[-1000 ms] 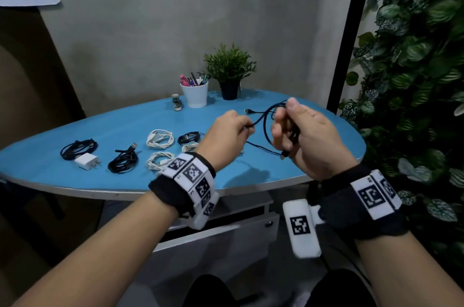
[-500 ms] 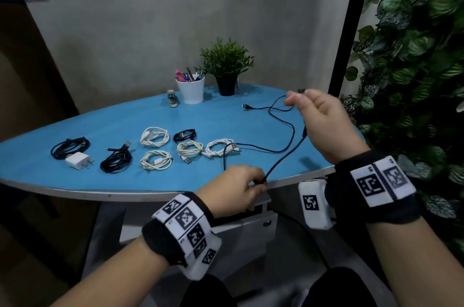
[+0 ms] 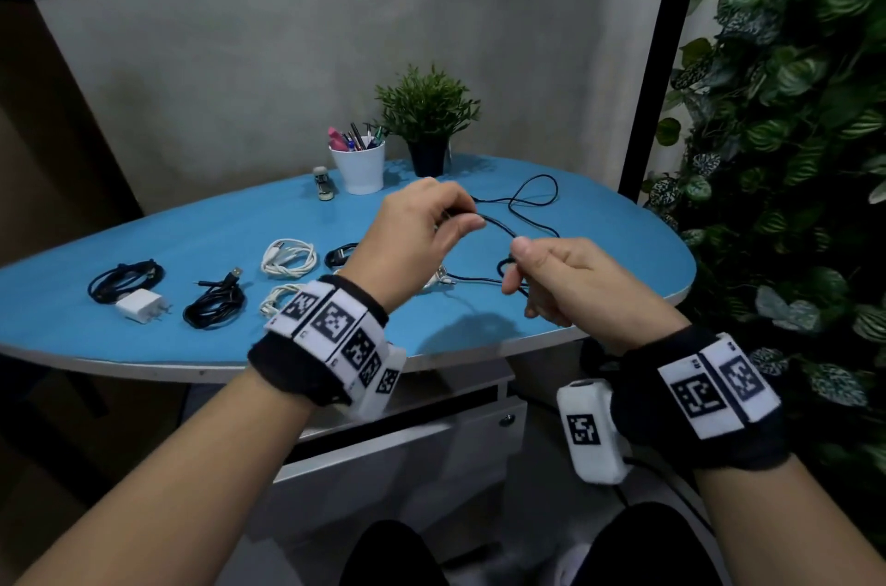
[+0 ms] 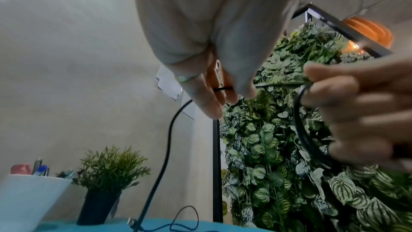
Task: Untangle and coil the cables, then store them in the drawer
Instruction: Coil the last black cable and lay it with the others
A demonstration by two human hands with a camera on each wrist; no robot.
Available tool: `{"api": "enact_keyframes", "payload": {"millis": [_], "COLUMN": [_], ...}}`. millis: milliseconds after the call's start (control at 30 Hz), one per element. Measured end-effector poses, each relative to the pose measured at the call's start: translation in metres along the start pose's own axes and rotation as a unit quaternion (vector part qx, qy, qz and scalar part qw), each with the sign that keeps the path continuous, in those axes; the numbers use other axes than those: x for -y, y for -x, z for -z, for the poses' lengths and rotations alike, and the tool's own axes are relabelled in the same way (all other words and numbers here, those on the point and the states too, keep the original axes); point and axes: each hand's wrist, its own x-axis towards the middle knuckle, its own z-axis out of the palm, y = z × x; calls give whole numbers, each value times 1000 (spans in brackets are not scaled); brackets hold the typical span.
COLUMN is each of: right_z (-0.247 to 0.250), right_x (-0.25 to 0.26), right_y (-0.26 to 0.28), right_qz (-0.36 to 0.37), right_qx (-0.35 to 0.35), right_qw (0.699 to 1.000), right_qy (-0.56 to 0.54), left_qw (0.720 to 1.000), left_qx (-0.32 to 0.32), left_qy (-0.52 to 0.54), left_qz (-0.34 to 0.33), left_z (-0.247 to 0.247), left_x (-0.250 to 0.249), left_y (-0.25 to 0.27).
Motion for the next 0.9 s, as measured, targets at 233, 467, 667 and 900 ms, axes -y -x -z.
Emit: {"api": "enact_keyframes", "payload": {"millis": [233,467,667,900], "right_z": [11,22,28,22], "right_x": [21,22,0,-15], "right_y": [-5,-16,-24,-12], "right_qz": [81,118,107,8], "right_qx": [-71,-111,-169,-82], "right_qw": [956,914,972,989], "right_qy": [-273,-371,-123,121], "left_qw": [986,927,905,977], "left_qx": [131,331,396,155], "left_qy": [50,133,135,133], "left_qz": [94,119,80,62], "left_z": [-39,-68,-57,-18], "left_x": [-1,-24,-28,-25], "left_y": [-3,38,62,36]}}
